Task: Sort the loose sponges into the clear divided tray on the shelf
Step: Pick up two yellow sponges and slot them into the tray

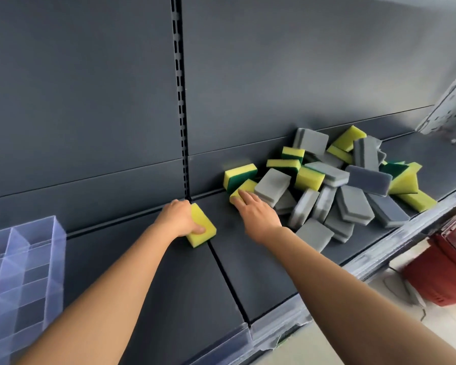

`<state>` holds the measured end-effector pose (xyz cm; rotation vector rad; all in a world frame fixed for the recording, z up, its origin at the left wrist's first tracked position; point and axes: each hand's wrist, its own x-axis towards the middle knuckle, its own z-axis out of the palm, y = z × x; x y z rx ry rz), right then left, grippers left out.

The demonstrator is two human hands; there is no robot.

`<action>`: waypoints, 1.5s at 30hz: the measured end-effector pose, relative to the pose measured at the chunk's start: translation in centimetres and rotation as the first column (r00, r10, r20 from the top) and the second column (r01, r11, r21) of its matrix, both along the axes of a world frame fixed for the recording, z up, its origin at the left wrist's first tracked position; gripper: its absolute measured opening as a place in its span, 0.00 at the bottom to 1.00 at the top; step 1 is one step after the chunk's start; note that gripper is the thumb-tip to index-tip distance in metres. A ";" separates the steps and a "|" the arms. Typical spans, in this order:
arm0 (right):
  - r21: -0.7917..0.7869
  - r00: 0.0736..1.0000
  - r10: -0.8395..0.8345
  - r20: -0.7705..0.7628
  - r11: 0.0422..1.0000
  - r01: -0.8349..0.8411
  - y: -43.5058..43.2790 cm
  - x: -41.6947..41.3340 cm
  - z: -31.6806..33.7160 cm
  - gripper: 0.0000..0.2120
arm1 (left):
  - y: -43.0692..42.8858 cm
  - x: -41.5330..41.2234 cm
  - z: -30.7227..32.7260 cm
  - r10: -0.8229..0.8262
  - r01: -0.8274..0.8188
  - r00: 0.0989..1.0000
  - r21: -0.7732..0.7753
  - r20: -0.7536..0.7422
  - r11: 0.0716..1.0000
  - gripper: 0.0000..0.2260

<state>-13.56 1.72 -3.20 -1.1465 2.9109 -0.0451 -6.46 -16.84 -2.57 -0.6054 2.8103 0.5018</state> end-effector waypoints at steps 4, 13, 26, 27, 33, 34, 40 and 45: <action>0.135 0.999 0.034 -0.005 0.990 -0.033 -1.3 -2.1 -0.6 0.32 | -0.1 -0.2 0.0 0.030 -0.029 1.000 0.040 -0.007 0.999 0.26; 0.115 0.984 0.099 -0.146 0.990 -0.083 -2.7 -3.1 0.1 0.19 | 1.5 1.3 0.2 0.224 -0.186 0.965 0.240 -0.139 0.953 0.29; -0.744 0.865 0.262 0.428 0.646 0.172 -2.7 3.9 2.6 0.20 | 3.6 11.1 2.2 0.667 -0.300 0.556 0.630 -0.495 0.717 0.17; -0.768 0.855 0.286 0.432 0.613 0.183 -2.8 4.7 2.9 0.18 | 3.6 12.2 2.5 0.683 -0.313 0.519 0.629 -0.514 0.712 0.17; -0.835 0.792 0.453 0.409 0.536 0.125 -4.6 10.8 5.0 0.15 | 2.9 19.5 3.9 0.762 -0.344 0.293 0.680 -0.578 0.648 0.15; -0.843 0.777 0.484 0.404 0.527 0.110 -5.1 12.0 5.4 0.14 | 2.7 21.0 4.1 0.762 -0.337 0.270 0.684 -0.588 0.647 0.15; -0.865 0.684 0.602 0.412 0.493 0.087 -8.3 20.5 6.4 0.13 | 0.7 30.5 4.7 0.758 -0.362 0.192 0.673 -0.623 0.645 0.18; -0.868 0.661 0.612 0.434 0.480 0.126 -12.1 28.9 6.0 0.13 | -2.3 39.3 4.8 0.761 -0.403 0.185 0.658 -0.622 0.636 0.17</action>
